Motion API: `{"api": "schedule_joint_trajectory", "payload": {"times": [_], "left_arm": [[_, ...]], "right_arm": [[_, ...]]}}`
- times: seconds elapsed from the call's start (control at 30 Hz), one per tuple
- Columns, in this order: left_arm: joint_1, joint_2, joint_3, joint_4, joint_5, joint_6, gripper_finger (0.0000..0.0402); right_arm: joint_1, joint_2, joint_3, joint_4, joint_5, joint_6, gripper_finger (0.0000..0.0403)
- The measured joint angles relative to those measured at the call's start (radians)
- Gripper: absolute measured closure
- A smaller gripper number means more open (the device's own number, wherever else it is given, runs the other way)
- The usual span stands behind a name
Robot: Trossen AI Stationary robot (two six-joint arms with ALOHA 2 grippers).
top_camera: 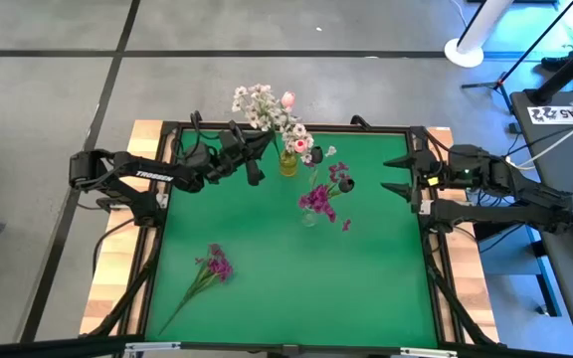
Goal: Sort flowers into vase by color
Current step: Put the white flowers into the yellow vase
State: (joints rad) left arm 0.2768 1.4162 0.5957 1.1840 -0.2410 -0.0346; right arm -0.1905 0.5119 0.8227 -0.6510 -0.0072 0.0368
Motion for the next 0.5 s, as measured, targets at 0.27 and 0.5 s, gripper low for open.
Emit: {"api": "schedule_joint_trajectory", "payload": {"times": [0.27, 0.5], "left_arm": [[0.0, 0.0, 0.0, 0.008, 0.0, -0.028, 0.0388], [-0.012, 0.0, 0.0, 0.013, 0.0, -0.064, 0.0388]], "right_arm": [[0.0, -0.106, -0.11, 0.085, -0.036, 0.017, 0.0107], [0.0, -0.219, -0.244, 0.251, -0.051, 0.103, 0.0107]]}}
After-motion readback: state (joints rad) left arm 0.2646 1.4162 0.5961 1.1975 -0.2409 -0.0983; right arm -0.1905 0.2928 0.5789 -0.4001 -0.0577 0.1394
